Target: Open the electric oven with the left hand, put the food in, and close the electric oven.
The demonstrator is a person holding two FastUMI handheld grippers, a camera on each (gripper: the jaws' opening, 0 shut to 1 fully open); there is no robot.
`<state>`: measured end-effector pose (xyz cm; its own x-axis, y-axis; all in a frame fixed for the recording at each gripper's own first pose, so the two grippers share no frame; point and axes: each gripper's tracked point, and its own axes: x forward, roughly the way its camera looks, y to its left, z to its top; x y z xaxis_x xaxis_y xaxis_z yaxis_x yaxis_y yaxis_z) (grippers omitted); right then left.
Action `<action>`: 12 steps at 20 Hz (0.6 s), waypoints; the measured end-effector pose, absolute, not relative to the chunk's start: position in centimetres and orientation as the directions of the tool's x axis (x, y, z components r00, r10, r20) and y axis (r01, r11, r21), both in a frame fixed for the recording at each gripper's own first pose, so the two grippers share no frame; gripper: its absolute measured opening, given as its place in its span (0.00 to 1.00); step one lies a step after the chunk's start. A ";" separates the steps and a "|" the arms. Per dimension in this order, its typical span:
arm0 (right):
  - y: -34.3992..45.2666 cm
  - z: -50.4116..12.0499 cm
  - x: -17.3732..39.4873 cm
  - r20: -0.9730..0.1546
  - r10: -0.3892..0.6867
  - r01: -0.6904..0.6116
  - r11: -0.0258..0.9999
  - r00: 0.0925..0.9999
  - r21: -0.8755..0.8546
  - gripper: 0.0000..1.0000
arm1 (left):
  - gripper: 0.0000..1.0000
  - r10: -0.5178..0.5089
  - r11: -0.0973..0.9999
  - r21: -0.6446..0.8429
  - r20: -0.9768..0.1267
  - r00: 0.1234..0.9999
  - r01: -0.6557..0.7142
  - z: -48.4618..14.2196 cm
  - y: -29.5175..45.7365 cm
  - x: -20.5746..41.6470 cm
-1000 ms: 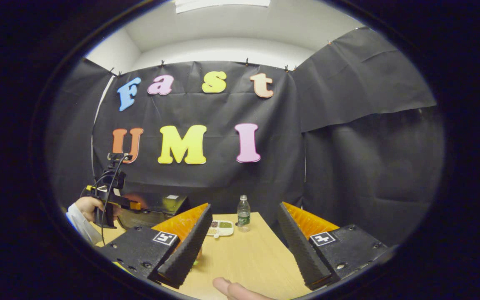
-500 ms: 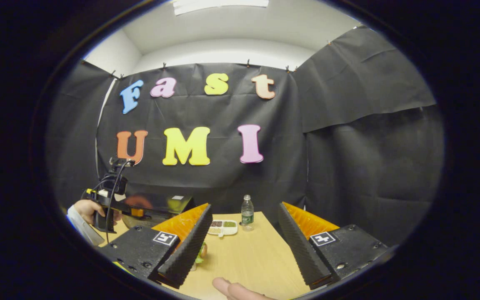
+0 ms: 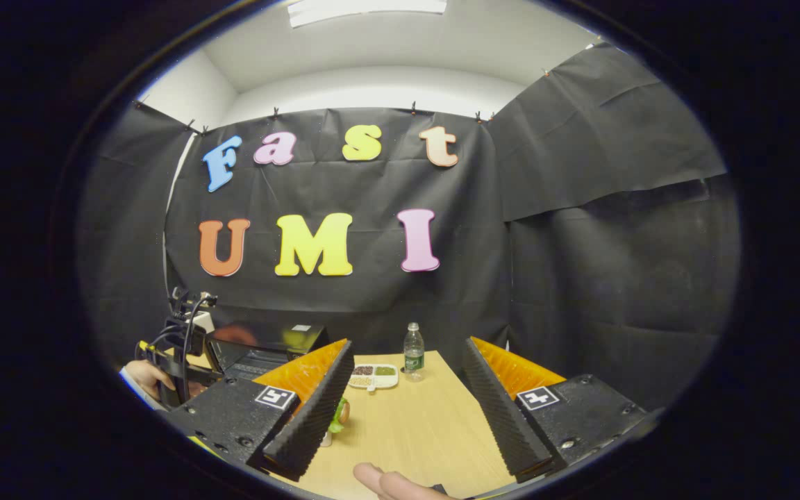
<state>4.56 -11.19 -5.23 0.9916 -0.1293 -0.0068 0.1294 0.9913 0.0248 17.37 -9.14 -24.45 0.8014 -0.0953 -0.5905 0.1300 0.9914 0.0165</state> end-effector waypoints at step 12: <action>-11.1 -6.0 4.3 -0.021 -0.132 0.133 0.991 0.991 0.018 1.00 | 0.94 -0.091 0.991 0.013 -0.660 0.746 0.132 -31.9 -9.6 14.2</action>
